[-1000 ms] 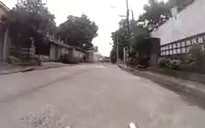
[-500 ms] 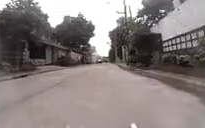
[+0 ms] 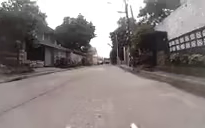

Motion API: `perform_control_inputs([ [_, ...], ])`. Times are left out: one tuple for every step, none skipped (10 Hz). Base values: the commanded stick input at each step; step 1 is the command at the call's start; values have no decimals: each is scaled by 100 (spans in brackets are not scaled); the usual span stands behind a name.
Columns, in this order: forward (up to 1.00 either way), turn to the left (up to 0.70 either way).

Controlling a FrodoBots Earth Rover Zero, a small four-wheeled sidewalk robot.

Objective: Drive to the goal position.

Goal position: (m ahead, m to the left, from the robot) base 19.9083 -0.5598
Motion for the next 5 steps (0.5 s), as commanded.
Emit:
perform_control_inputs([
  [100, 0],
  [100, 0],
  [100, 0],
  [100, 0],
  [100, 0],
])
